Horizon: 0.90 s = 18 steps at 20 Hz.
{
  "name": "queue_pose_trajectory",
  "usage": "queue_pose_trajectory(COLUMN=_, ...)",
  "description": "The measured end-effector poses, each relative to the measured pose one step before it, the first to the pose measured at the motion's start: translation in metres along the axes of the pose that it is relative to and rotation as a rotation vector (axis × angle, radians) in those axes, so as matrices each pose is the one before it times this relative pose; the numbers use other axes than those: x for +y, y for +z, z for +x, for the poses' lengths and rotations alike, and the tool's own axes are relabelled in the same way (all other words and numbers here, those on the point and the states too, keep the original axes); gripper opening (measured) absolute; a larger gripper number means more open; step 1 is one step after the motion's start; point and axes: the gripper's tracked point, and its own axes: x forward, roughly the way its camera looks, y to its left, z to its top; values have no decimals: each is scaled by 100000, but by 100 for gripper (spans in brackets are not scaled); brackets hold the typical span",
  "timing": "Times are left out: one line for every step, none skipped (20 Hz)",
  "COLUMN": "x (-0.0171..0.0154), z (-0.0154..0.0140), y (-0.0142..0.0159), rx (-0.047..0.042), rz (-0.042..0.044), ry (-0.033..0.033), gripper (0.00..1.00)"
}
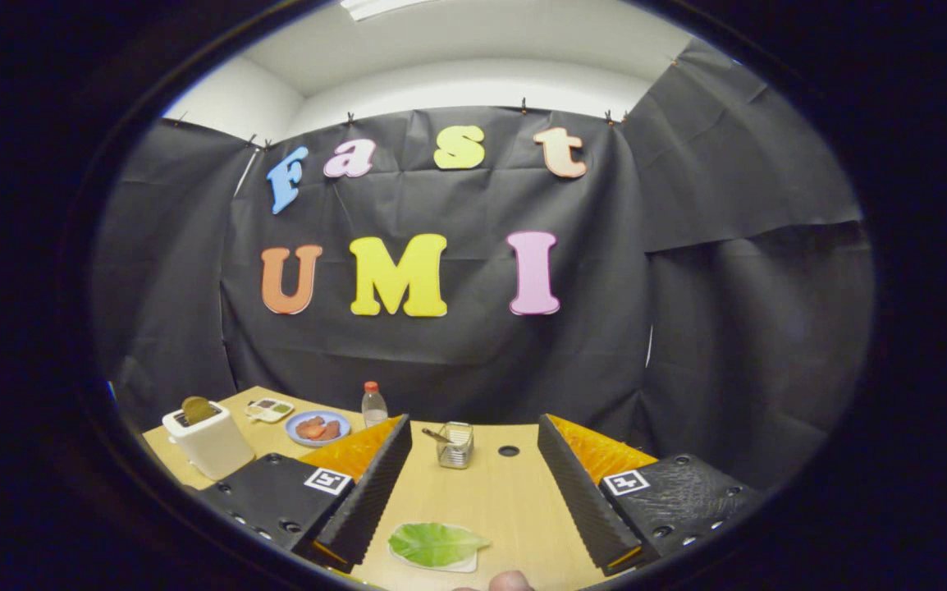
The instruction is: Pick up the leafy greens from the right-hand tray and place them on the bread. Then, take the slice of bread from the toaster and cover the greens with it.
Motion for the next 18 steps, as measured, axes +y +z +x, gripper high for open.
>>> queue_pose_trajectory(x=-356, z=268, y=-1116, rx=1940, rz=470, ry=-315, gripper=95)
queue_pose_trajectory(x=-254, z=176, y=-1320, rx=1952, rz=452, ry=-42, gripper=95)
queue_pose_trajectory(x=-197, z=386, y=-1301, rx=2239, rz=504, ry=318, gripper=95)
queue_pose_trajectory(x=-63, z=521, y=-1432, rx=2246, rz=588, ry=749, gripper=95)
queue_pose_trajectory(x=-60, z=635, y=-1511, rx=2645, rz=1028, ry=843, gripper=95)
queue_pose_trajectory(x=-115, z=795, y=-1515, rx=2751, rz=1199, ry=526, gripper=95)
queue_pose_trajectory(x=-223, z=835, y=-1599, rx=2706, rz=1053, ry=352, gripper=95)
queue_pose_trajectory(x=-194, z=887, y=-1480, rx=2412, rz=1097, ry=61, gripper=95)
queue_pose_trajectory(x=-186, z=1002, y=-1467, rx=2167, rz=1138, ry=699, gripper=95)
queue_pose_trajectory(x=-179, z=933, y=-1447, rx=2475, rz=1113, ry=188, gripper=96)
queue_pose_trajectory(x=-350, z=1096, y=-1437, rx=2328, rz=1109, ry=55, gripper=96)
queue_pose_trajectory(x=-369, z=1032, y=-1519, rx=3068, rz=1025, ry=-66, gripper=96)
queue_pose_trajectory(x=-327, z=1155, y=-1430, rx=2983, rz=1215, ry=96, gripper=96)
queue_pose_trajectory(x=-314, z=1025, y=-1478, rx=3159, rz=972, ry=380, gripper=96)
queue_pose_trajectory(x=-249, z=1007, y=-1245, rx=3163, rz=774, ry=121, gripper=96)
queue_pose_trajectory(x=-92, z=1018, y=-1114, rx=2668, rz=767, ry=535, gripper=96)
queue_pose_trajectory(x=70, z=980, y=-878, rx=2722, rz=236, ry=939, gripper=96)
queue_pose_trajectory(x=142, z=774, y=-828, rx=2308, rz=-6, ry=1220, gripper=96)
